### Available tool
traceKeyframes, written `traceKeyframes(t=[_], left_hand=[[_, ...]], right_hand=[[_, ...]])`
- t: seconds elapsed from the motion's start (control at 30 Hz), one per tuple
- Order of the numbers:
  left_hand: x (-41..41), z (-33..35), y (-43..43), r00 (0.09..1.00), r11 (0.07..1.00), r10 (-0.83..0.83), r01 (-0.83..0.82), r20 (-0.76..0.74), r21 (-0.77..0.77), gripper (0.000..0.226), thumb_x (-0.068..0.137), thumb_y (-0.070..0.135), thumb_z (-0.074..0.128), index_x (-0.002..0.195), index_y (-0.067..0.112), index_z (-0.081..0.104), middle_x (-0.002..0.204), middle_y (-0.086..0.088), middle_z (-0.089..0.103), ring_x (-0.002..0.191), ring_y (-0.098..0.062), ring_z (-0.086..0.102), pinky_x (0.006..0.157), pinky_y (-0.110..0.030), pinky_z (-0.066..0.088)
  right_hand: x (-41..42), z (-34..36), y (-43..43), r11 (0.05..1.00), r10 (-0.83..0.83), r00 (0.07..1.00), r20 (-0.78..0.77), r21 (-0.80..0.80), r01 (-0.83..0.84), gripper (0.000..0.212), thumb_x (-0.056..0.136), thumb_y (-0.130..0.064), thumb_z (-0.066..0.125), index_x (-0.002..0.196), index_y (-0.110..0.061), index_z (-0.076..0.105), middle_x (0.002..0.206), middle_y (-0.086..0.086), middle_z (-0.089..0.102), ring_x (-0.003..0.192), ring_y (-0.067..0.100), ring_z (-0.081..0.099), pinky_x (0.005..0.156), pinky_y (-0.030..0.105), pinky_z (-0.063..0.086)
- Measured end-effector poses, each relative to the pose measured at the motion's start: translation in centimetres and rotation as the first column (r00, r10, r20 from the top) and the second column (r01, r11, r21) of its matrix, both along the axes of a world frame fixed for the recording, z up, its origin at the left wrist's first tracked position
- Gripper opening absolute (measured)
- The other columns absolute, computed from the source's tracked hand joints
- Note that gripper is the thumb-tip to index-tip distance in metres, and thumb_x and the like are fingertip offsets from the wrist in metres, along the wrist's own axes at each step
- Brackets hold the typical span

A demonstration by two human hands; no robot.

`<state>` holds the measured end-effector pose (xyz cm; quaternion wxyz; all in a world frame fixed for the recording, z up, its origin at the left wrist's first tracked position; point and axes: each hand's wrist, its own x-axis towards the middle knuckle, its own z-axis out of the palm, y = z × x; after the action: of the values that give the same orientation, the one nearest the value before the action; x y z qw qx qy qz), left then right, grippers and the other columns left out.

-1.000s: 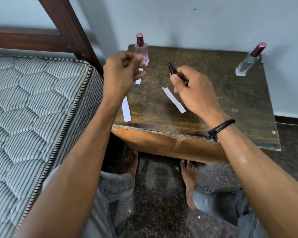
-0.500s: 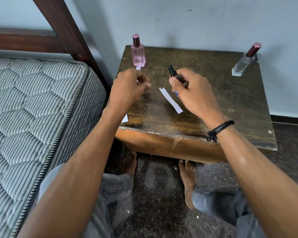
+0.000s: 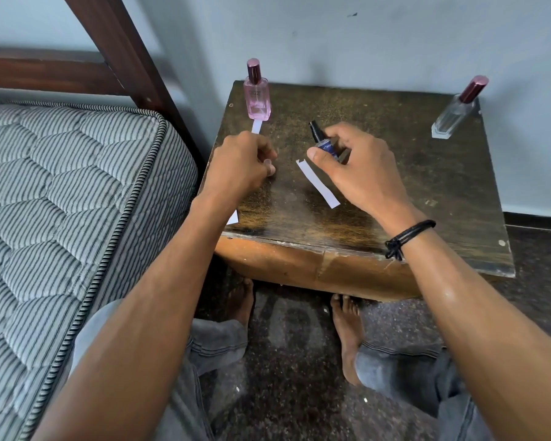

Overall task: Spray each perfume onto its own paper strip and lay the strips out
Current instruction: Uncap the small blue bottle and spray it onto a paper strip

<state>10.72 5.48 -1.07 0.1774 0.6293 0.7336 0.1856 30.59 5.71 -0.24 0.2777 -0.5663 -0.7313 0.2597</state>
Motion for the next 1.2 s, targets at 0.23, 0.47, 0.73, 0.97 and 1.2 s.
traceKeyframes(t=[0.23, 0.47, 0.73, 0.97, 1.2], left_hand=[[0.1, -0.1, 0.5, 0.998, 0.999, -0.015, 0.013, 0.064, 0.039, 0.016, 0.084, 0.032, 0.079, 0.098, 0.025, 0.075, 0.098, 0.010, 0.071, 0.092, -0.010, 0.065, 0.082, -0.027, 0.045], [2.0, -1.4, 0.6, 0.999, 0.988, -0.036, 0.032, 0.023, 0.151, 0.021, 0.089, 0.028, 0.073, 0.107, 0.018, 0.077, 0.103, -0.001, 0.074, 0.109, -0.025, 0.059, 0.093, -0.036, 0.048], [3.4, -2.1, 0.4, 0.995, 0.992, -0.018, 0.031, -0.097, 0.126, 0.027, 0.093, 0.040, 0.067, 0.114, 0.024, 0.073, 0.120, 0.004, 0.066, 0.122, -0.029, 0.047, 0.097, -0.042, 0.034], [3.9, -2.7, 0.5, 0.985, 0.991, -0.035, 0.056, -0.170, 0.121, 0.041, 0.084, 0.055, 0.071, 0.110, 0.025, 0.074, 0.112, 0.001, 0.062, 0.119, -0.029, 0.047, 0.096, -0.042, 0.033], [4.0, -2.7, 0.4, 0.993, 0.987, -0.035, 0.051, -0.109, 0.150, 0.028, 0.083, 0.043, 0.076, 0.102, 0.023, 0.074, 0.106, 0.006, 0.064, 0.117, -0.025, 0.049, 0.095, -0.039, 0.032]], right_hand=[[0.0, 0.0, 0.2, 1.000, -0.001, 1.000, -0.011, 0.020, 0.002, 0.039, 0.096, -0.047, 0.065, 0.126, -0.022, 0.064, 0.099, 0.000, 0.069, 0.089, 0.021, 0.066, 0.079, 0.039, 0.055], [-0.2, -0.1, 0.7, 1.000, -0.024, 0.994, -0.104, 0.004, 0.025, 0.038, 0.094, -0.047, 0.068, 0.126, -0.027, 0.064, 0.086, -0.009, 0.063, 0.089, 0.014, 0.064, 0.075, 0.027, 0.049], [-0.2, -0.1, 0.8, 1.000, -0.028, 0.989, -0.144, 0.008, 0.030, 0.032, 0.093, -0.046, 0.069, 0.120, -0.030, 0.065, 0.083, -0.010, 0.066, 0.078, 0.015, 0.067, 0.075, 0.034, 0.051], [-0.3, -0.2, 0.8, 1.000, -0.025, 0.988, -0.155, -0.008, 0.024, 0.031, 0.093, -0.045, 0.069, 0.120, -0.030, 0.065, 0.085, -0.010, 0.067, 0.079, 0.015, 0.067, 0.074, 0.032, 0.050], [-0.3, -0.5, 1.2, 0.999, -0.044, 0.977, -0.209, -0.017, 0.042, 0.028, 0.091, -0.046, 0.071, 0.115, -0.033, 0.065, 0.083, -0.007, 0.068, 0.074, 0.020, 0.069, 0.075, 0.039, 0.055]])
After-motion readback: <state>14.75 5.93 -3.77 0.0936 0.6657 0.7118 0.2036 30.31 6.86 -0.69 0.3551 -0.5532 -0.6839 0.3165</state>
